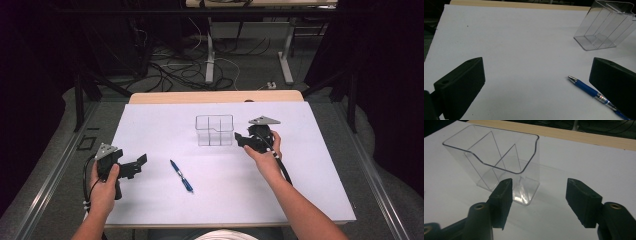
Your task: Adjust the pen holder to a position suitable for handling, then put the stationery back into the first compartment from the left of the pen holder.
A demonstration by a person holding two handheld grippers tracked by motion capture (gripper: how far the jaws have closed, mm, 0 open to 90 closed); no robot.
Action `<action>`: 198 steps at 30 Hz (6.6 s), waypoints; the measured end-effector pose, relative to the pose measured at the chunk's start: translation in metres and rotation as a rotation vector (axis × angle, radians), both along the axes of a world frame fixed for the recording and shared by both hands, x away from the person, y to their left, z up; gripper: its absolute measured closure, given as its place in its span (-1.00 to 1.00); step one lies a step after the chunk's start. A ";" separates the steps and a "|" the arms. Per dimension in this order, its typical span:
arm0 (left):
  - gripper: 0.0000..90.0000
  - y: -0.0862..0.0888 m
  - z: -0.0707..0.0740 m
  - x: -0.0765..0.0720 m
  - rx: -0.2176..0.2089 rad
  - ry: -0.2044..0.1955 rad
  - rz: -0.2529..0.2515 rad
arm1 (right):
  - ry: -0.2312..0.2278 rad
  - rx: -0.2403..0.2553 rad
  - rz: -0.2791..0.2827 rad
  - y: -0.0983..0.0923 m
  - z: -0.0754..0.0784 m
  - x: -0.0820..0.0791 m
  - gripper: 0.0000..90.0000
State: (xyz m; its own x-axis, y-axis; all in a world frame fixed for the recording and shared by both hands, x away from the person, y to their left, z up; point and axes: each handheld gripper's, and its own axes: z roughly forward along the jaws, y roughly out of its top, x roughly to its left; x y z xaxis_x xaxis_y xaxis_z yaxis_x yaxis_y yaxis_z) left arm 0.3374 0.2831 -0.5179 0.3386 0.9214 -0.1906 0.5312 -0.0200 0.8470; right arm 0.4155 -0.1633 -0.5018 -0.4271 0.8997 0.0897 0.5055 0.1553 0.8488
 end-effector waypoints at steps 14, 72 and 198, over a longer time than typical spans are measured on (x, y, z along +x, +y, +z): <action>-0.99 0.001 0.001 0.000 -0.017 -0.001 0.005 | 0.050 0.002 0.056 0.021 0.009 -0.014 -0.77; -0.98 0.003 0.007 0.001 -0.126 0.011 0.045 | 0.335 -0.057 0.325 0.123 -0.012 -0.049 -0.09; -0.43 -0.017 0.017 0.001 -0.134 0.030 -0.004 | 0.262 0.061 0.283 0.105 0.008 -0.054 0.78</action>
State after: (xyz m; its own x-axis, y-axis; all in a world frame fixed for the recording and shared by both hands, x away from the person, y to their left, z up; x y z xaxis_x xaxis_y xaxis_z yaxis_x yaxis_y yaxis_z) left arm 0.3389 0.2666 -0.5009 0.3343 0.8860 -0.3214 0.5561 0.0899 0.8262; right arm 0.3613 -0.0579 -0.4938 -0.6130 0.7395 0.2783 0.6509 0.2730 0.7084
